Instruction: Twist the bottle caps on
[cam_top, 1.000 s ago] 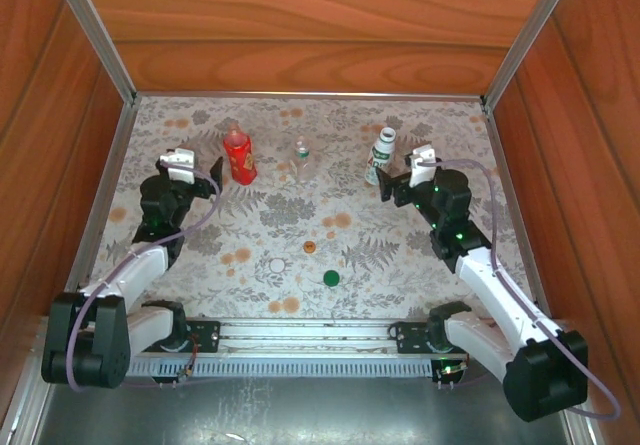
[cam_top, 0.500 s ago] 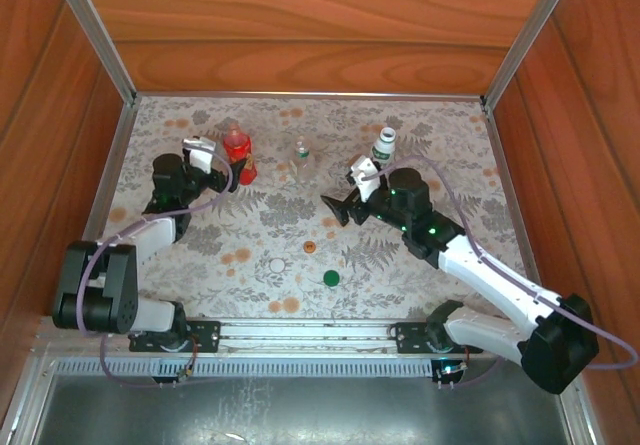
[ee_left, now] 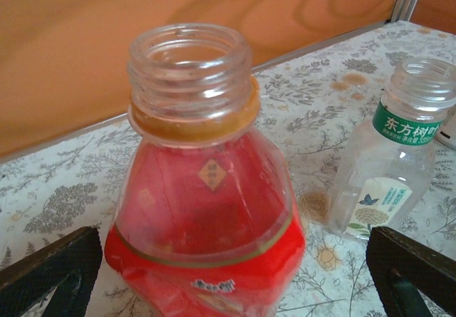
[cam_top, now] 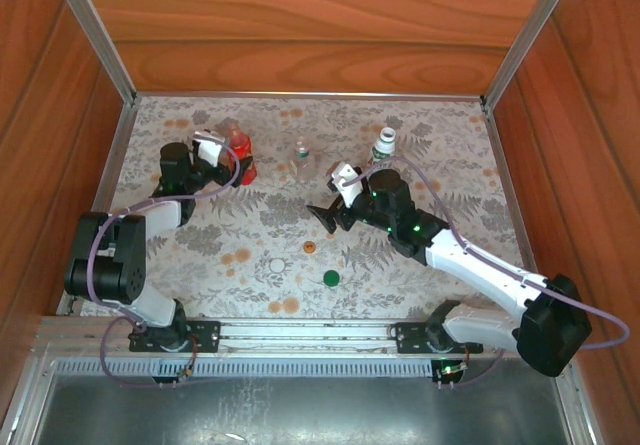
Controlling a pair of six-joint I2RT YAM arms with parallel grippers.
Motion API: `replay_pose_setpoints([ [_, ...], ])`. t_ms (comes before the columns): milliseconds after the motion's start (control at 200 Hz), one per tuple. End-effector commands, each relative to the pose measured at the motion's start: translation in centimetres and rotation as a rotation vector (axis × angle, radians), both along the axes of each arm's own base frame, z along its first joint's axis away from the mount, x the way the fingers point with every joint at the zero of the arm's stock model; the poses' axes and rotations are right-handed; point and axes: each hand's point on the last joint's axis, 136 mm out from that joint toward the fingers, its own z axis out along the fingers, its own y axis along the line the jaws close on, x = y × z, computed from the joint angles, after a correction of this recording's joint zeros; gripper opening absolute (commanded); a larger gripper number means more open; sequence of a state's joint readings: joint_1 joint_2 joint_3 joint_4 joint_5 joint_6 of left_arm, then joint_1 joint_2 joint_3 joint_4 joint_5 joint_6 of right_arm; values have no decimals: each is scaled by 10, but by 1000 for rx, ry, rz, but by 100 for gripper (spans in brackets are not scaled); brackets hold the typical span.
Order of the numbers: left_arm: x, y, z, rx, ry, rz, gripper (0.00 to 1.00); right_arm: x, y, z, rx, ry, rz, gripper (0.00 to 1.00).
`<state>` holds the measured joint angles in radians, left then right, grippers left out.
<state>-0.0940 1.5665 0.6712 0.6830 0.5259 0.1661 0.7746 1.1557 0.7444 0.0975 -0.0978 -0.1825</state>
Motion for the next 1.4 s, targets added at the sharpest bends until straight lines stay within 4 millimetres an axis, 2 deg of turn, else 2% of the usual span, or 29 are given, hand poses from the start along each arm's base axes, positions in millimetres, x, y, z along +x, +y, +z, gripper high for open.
replay_pose_setpoints([
  [0,5,-3,6,-14,-22,-42,100,2,5,8,8,-28,2,100],
  [110,10,-2,5,-31,-11,-51,100,2,7,6,2,-22,6,100],
  [185,13,0,4,-43,-1,-53,94,1,8,4,-1,-16,10,100],
  [445,19,-4,3,-57,5,-82,86,-1,9,-1,-10,-2,13,100],
  [560,20,-6,3,-64,10,-95,75,-1,9,-1,-13,-3,12,100],
  [720,17,-8,5,-68,4,-115,63,-1,9,-4,-19,3,8,100],
  [909,12,-10,10,-68,-8,-126,58,-2,9,-6,-12,17,-2,100],
  [1014,1,-16,18,-67,-26,-147,58,-1,7,-6,17,35,-30,100],
  [1119,-15,-25,25,-48,-60,-181,58,-3,2,-16,27,91,-65,100],
  [1269,-43,-39,38,-88,-62,-219,58,-16,-1,-45,-51,119,-29,100],
  [1394,-71,-51,38,-90,-67,-237,58,-33,1,-78,-146,149,25,100],
])
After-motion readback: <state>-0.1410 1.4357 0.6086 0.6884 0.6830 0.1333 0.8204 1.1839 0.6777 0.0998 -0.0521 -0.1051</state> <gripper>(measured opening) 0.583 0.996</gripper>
